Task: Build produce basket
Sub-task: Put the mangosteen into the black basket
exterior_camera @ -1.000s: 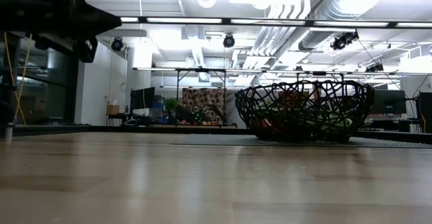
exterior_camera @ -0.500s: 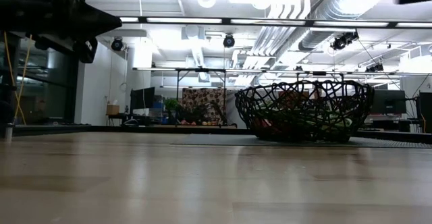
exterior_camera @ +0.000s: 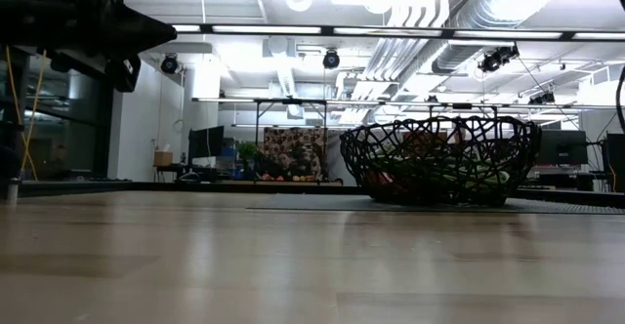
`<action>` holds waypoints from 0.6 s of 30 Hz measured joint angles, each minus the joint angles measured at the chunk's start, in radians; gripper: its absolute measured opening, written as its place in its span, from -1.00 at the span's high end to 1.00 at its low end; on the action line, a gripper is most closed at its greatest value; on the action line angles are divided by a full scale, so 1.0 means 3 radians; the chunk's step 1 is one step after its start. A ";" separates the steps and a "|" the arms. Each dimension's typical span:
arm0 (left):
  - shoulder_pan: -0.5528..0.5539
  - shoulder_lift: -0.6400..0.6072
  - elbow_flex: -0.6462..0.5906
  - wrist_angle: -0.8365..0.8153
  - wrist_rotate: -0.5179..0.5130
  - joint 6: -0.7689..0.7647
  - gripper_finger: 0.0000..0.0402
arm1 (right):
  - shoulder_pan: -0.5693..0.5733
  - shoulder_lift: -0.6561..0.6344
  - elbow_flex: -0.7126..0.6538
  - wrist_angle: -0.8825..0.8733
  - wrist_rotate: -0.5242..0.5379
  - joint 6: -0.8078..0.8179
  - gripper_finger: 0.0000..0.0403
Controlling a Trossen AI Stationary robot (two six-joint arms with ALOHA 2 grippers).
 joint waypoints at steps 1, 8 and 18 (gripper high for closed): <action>0.0000 0.0000 0.0000 -0.0001 0.0000 -0.0001 1.00 | 0.0036 0.0014 -0.0062 0.0052 -0.0001 0.0090 -0.34; 0.0000 0.0000 0.0000 0.0000 -0.0001 -0.0001 1.00 | 0.0130 0.0113 -0.0441 0.0426 -0.0025 0.0481 -0.60; 0.0000 0.0000 0.0000 0.0001 -0.0001 -0.0001 1.00 | 0.0138 0.0394 -0.0624 0.0478 -0.0104 0.0484 -0.61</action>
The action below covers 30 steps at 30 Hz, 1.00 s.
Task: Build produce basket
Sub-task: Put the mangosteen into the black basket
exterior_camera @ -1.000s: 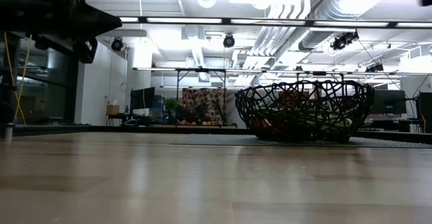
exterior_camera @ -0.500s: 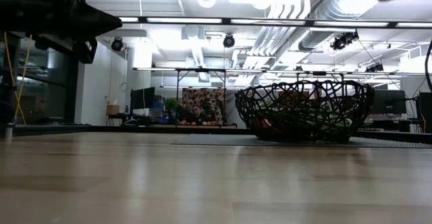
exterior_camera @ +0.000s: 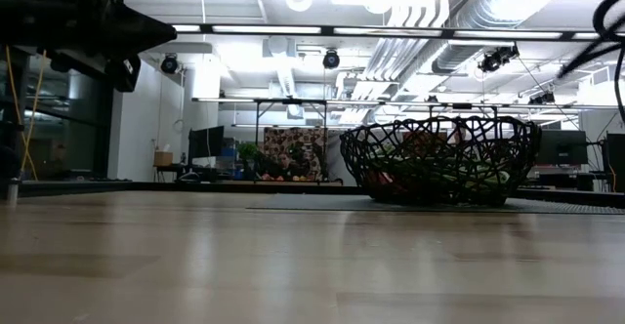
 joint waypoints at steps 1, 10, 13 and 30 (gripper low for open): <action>0.0000 0.0000 0.0000 0.0000 0.0000 0.0000 1.00 | 0.0001 0.0048 0.0000 0.0009 -0.0041 -0.0008 -0.61; 0.0000 0.0000 0.0000 0.0000 0.0000 0.0000 1.00 | 0.0000 0.0475 -0.0001 0.0331 -0.0123 -0.0097 -0.60; 0.0000 -0.0001 0.0000 0.0000 0.0000 0.0000 1.00 | 0.0001 0.0609 -0.0001 0.0393 -0.0181 -0.0132 -0.60; 0.0000 -0.0001 0.0000 0.0000 0.0000 0.0000 1.00 | 0.0000 0.0959 -0.0001 0.0545 -0.0298 -0.0237 -0.59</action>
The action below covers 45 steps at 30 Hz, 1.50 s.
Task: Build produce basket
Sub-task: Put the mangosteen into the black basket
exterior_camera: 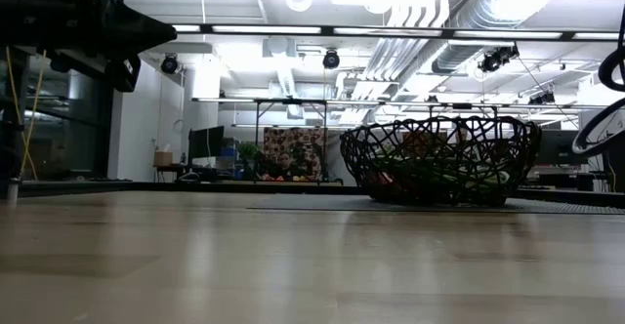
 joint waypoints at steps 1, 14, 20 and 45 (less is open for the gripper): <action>0.0000 0.0001 0.0000 0.0001 0.0000 0.0000 1.00 | 0.0000 0.0000 0.0000 0.0000 -0.0009 -0.0001 -0.58; 0.0000 -0.0001 -0.0001 0.0025 -0.0057 -0.0022 1.00 | -0.0128 -0.0227 0.0421 -0.0185 0.0432 -0.0668 -0.30; -0.0002 -0.0001 -0.0001 0.0053 -0.0055 -0.0250 1.00 | -0.0643 -0.0495 0.0628 0.0309 0.1164 -0.1680 -0.29; 0.0000 0.0450 0.1260 -0.0441 0.0050 0.0495 1.00 | -0.2618 -0.0681 0.0628 0.3684 0.1408 -0.4571 -0.28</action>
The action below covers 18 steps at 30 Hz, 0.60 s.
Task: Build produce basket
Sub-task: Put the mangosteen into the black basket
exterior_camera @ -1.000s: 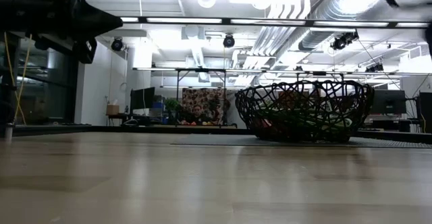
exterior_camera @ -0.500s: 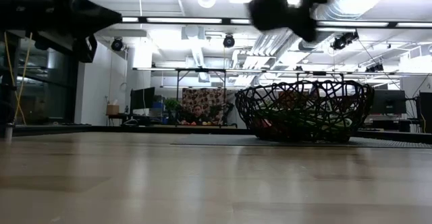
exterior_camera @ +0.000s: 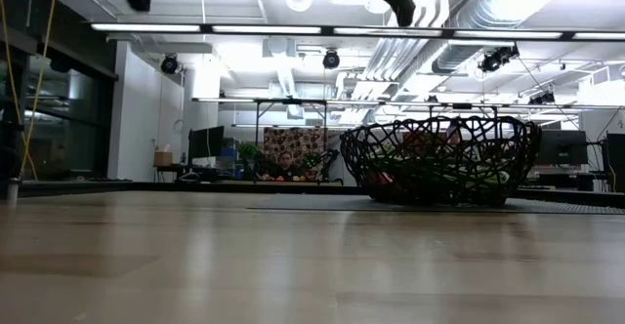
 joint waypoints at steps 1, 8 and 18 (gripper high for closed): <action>0.0000 0.0090 0.0127 -0.0084 0.0004 0.0094 1.00 | 0.0000 -0.0028 0.0000 0.0004 -0.0002 -0.0052 -0.28; 0.0000 0.0640 0.0697 -0.0156 0.0288 0.0497 1.00 | 0.0001 -0.0203 0.0000 0.0018 0.0003 -0.0315 -0.28; 0.0000 0.0850 0.0771 -0.0057 0.0323 0.0496 1.00 | 0.0001 -0.0243 0.0000 0.0018 0.0078 -0.0374 -0.28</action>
